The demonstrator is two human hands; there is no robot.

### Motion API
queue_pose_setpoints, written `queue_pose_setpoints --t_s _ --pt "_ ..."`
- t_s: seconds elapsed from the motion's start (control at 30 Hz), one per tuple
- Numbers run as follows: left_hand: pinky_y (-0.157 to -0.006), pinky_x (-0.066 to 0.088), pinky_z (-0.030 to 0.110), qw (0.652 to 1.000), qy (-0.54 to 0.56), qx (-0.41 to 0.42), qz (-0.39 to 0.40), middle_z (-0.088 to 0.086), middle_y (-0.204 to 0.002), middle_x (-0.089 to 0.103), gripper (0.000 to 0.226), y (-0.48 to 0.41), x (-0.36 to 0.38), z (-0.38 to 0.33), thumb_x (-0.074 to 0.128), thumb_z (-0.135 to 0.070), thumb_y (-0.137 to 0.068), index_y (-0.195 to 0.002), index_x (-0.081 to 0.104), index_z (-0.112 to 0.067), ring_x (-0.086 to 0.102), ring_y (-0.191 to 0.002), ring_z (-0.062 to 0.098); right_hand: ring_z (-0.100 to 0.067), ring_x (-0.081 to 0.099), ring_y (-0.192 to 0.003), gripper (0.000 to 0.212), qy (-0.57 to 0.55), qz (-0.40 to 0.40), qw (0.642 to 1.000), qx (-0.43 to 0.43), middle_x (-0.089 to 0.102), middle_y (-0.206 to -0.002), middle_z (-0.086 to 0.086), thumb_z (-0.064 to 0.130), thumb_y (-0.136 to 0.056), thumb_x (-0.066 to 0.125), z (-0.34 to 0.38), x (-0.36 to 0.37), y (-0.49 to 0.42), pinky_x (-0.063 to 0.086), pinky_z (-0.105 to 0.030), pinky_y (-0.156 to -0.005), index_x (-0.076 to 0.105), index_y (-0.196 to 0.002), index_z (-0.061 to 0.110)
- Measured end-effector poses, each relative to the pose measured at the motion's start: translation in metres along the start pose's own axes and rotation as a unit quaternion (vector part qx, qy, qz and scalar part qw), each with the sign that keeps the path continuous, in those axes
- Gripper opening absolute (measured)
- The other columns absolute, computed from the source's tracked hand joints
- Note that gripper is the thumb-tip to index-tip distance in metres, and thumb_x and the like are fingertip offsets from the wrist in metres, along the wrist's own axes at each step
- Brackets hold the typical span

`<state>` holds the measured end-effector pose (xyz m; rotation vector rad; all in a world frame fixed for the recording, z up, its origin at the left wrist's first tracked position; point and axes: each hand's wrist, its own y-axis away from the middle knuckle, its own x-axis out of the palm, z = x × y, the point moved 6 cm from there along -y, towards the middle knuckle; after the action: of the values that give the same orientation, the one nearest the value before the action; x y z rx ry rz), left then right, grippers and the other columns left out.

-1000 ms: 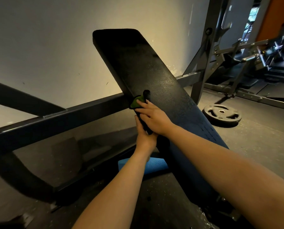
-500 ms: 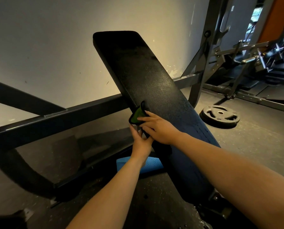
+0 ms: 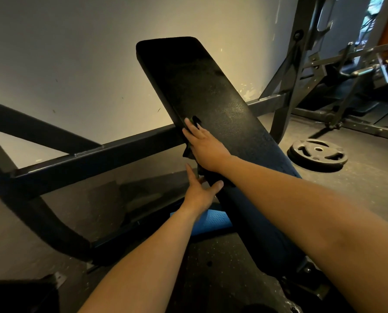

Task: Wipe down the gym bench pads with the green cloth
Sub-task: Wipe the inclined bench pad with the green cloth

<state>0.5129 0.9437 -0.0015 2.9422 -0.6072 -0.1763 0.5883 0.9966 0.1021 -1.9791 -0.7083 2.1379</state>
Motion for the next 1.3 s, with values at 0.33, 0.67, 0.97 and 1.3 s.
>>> queue_pose_setpoints --t_s 0.33,0.67,0.97,1.3 --pt "-0.118 0.034 0.053 0.999 0.046 -0.007 -0.004 0.0 -0.158 0.039 0.121 0.006 0.01 0.012 0.074 -0.035 -0.09 -0.15 -0.03 -0.041 0.04 -0.143 0.022 -0.02 -0.006 -0.152 0.085 -0.076 -0.005 0.996 0.047 0.003 -0.166 0.003 0.011 -0.091 0.062 -0.006 0.016 0.019 0.012 -0.037 -0.123 0.008 -0.158 0.015" --pt "-0.116 0.035 0.043 0.999 0.041 0.007 0.009 0.0 -0.159 0.037 0.123 0.037 0.023 0.022 0.074 -0.009 -0.089 -0.152 -0.027 -0.042 0.046 -0.136 0.015 -0.018 -0.01 -0.152 0.072 -0.097 0.058 0.994 0.005 0.003 -0.166 0.002 0.009 -0.093 0.057 -0.011 0.016 0.084 0.0 -0.041 -0.124 0.023 -0.156 0.019" --pt "-0.113 0.042 0.039 0.999 0.009 0.024 0.028 -0.005 -0.16 0.03 0.098 0.049 0.028 0.023 0.061 -0.007 -0.097 -0.158 -0.01 -0.038 0.04 -0.141 0.017 -0.013 -0.008 -0.152 0.031 -0.123 0.024 0.992 -0.006 0.012 -0.165 0.007 0.037 -0.099 0.05 -0.009 0.022 0.135 0.002 -0.043 -0.124 0.072 -0.119 0.027" --pt "-0.115 0.038 0.052 0.999 0.023 0.008 -0.023 -0.002 -0.151 0.048 0.1 0.033 0.02 0.019 0.07 -0.02 -0.094 -0.156 -0.004 -0.047 0.047 -0.138 0.02 -0.026 -0.01 -0.152 0.064 0.062 0.025 0.997 -0.044 -0.001 -0.166 -0.002 0.016 -0.093 0.059 0.002 0.021 0.075 0.006 -0.045 -0.124 0.032 -0.152 0.012"
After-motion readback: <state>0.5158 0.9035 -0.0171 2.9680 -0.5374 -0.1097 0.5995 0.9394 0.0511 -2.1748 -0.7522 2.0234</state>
